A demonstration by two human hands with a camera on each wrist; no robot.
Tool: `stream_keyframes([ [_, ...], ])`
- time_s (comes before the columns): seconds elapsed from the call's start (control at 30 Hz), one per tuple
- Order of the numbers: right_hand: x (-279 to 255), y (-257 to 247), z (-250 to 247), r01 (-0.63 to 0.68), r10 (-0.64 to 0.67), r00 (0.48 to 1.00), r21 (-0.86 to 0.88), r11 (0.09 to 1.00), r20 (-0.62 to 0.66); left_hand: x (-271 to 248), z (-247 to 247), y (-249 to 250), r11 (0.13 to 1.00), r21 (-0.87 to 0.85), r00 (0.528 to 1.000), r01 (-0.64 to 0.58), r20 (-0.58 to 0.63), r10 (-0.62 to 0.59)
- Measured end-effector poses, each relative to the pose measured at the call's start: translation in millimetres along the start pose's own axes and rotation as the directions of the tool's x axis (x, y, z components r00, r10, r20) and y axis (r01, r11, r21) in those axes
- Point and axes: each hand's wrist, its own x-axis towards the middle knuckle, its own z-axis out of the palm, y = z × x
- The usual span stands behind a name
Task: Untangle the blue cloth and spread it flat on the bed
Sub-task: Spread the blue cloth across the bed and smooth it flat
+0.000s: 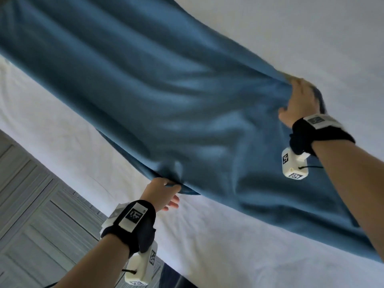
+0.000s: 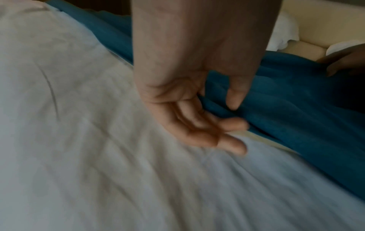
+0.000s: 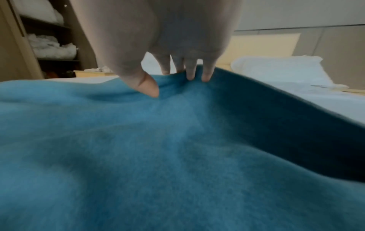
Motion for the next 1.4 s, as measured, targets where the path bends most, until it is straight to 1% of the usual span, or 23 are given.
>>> stream_keyframes([
  [0.07, -3.2, 9.8, -8.0, -0.024, 0.024, 1.000, 0.087, 0.996, -0.008, -8.0, 2.5, 4.5, 0.999, -0.042, 0.998, -0.011, 0.053, 0.013],
  [0.13, -16.3, 21.2, -8.8, -0.036, 0.035, 0.999, 0.142, 0.989, 0.014, -17.5, 12.9, 11.9, 0.994, -0.073, 0.990, -0.081, 0.108, 0.088],
  [0.2, -39.9, 35.7, -2.4, -0.061, 0.054, 0.997, 0.123, 0.991, 0.053, -26.6, 30.8, 18.7, 0.986, -0.052, 0.977, -0.160, 0.138, 0.166],
  [0.3, -89.4, 64.2, 14.4, -0.073, 0.068, 0.992, 0.040, 0.997, 0.107, -35.4, 64.1, 26.7, 0.973, 0.006, 0.964, -0.231, 0.141, 0.228],
  [0.37, -128.1, 92.4, 27.0, -0.067, 0.074, 0.989, -0.054, 0.996, 0.131, -39.3, 89.4, 29.4, 0.969, 0.064, 0.956, -0.240, 0.188, 0.225],
  [0.43, -166.0, 128.4, 35.2, -0.103, 0.130, 0.981, -0.180, 0.978, 0.143, -43.6, 117.8, 30.5, 0.962, 0.148, 0.940, -0.230, 0.290, 0.181],
  [0.5, -198.9, 168.8, 37.7, -0.209, 0.253, 0.958, -0.269, 0.940, 0.138, -47.7, 148.1, 29.6, 0.947, 0.225, 0.916, -0.230, 0.378, 0.133],
  [0.57, -225.9, 207.6, 35.0, -0.348, 0.405, 0.903, -0.313, 0.884, 0.142, -51.4, 179.3, 27.2, 0.930, 0.272, 0.902, -0.248, 0.416, 0.119],
  [0.63, -246.5, 240.7, 31.1, -0.472, 0.529, 0.838, -0.302, 0.828, 0.139, -55.4, 208.8, 24.7, 0.916, 0.300, 0.896, -0.265, 0.428, 0.119],
  [0.7, -261.1, 268.9, 28.5, -0.546, 0.589, 0.798, -0.260, 0.797, 0.130, -59.2, 237.7, 23.5, 0.913, 0.313, 0.895, -0.263, 0.433, 0.109],
  [0.73, -265.2, 281.2, 27.7, -0.561, 0.595, 0.795, -0.231, 0.795, 0.118, -60.3, 251.0, 23.2, 0.915, 0.312, 0.897, -0.257, 0.430, 0.105],
  [0.8, -268.3, 302.4, 26.8, -0.550, 0.568, 0.818, -0.163, 0.819, 0.089, -61.5, 276.2, 23.9, 0.928, 0.292, 0.914, -0.231, 0.393, 0.104],
  [0.87, -267.4, 321.6, 26.8, -0.491, 0.496, 0.866, -0.092, 0.867, 0.056, -61.6, 301.8, 26.1, 0.953, 0.225, 0.937, -0.200, 0.329, 0.119],
  [0.9, -266.8, 331.4, 26.8, -0.451, 0.453, 0.890, -0.061, 0.891, 0.043, -62.4, 315.6, 28.6, 0.972, 0.153, 0.945, -0.176, 0.302, 0.124],
  [0.97, -264.6, 350.5, 26.6, -0.366, 0.366, 0.929, -0.014, 0.931, 0.048, -66.8, 343.3, 36.3, 0.992, -0.058, 0.955, -0.109, 0.272, 0.121],
  [1.03, -261.5, 366.8, 27.2, -0.295, 0.293, 0.951, 0.011, 0.955, 0.096, -70.4, 369.8, 42.8, 0.962, -0.267, 0.956, -0.063, 0.260, 0.135],
  [1.1, -258.4, 380.9, 28.0, -0.245, 0.238, 0.959, 0.029, 0.969, 0.153, -73.2, 395.3, 48.6, 0.937, -0.340, 0.945, -0.078, 0.275, 0.179],
  [1.17, -256.1, 393.2, 28.1, -0.210, 0.190, 0.968, 0.112, 0.971, 0.165, -74.5, 418.9, 55.3, 0.906, -0.418, 0.936, -0.064, 0.290, 0.200],
  [1.23, -255.2, 401.6, 26.9, -0.217, 0.192, 0.974, 0.248, 0.944, 0.123, -77.1, 437.9, 63.0, 0.845, -0.534, 0.940, -0.029, 0.273, 0.205],
  [1.3, -255.0, 407.6, 25.8, -0.252, 0.243, 0.967, 0.356, 0.900, 0.070, -78.7, 451.5, 69.5, 0.792, -0.610, 0.967, 0.009, 0.209, 0.149],
  [1.37, -256.7, 411.9, 25.8, -0.261, 0.279, 0.960, 0.401, 0.878, 0.015, -79.5, 459.1, 73.7, 0.773, -0.634, 0.990, 0.011, 0.117, 0.082],
  [1.4, -257.7, 414.3, 25.0, -0.250, 0.277, 0.961, 0.407, 0.879, -0.008, -79.6, 461.3, 75.2, 0.753, -0.658, 0.994, 0.018, 0.091, 0.055],
])
